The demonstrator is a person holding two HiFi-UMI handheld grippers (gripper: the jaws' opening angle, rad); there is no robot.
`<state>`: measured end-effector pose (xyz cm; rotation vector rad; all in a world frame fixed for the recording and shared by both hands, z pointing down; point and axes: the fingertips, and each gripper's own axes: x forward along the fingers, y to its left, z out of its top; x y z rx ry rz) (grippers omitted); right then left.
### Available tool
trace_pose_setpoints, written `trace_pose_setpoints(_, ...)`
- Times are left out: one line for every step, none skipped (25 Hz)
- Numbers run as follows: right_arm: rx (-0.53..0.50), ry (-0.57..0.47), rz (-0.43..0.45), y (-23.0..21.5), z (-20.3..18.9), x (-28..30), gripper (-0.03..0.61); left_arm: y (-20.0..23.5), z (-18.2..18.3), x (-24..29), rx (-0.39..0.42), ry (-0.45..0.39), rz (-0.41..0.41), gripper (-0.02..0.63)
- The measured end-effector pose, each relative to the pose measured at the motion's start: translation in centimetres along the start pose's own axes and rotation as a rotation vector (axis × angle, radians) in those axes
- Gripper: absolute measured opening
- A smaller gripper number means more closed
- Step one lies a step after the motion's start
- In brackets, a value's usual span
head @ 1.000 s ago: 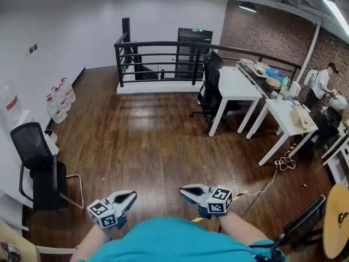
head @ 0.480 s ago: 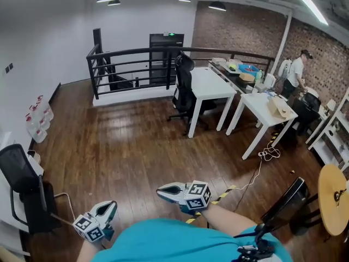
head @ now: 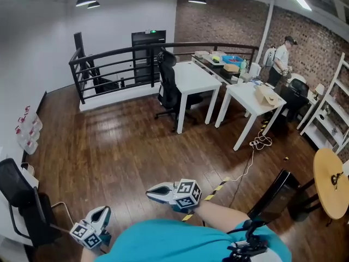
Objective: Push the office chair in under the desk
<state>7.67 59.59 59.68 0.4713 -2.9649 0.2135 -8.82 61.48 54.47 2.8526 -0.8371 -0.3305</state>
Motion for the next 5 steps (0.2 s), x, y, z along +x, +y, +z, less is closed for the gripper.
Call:
trace_pose_setpoints(-0.001, 0.003, 0.001, -0.03, 0.02, 0.19, 0.000, 0.11, 0.09, -0.04, 0.000, -0.001, 0.000, 0.027)
trace_pose_setpoints(-0.002, 0.006, 0.003, -0.06, 0.04, 0.30, 0.000, 0.18, 0.14, -0.03, -0.002, -0.002, 0.000, 0.027)
trace_pose_setpoints(-0.004, 0.010, 0.004, -0.08, 0.03, 0.34, 0.000, 0.19, 0.13, 0.00, -0.004, -0.003, 0.001, 0.027)
trace_pose_setpoints(-0.006, 0.013, 0.005, -0.09, 0.00, 0.35, 0.000, 0.18, 0.07, 0.05, -0.006, -0.004, 0.001, 0.026)
trace_pose_setpoints(-0.008, 0.017, 0.007, -0.11, -0.03, 0.36, 0.000, 0.17, -0.02, 0.10, -0.008, -0.004, 0.002, 0.027)
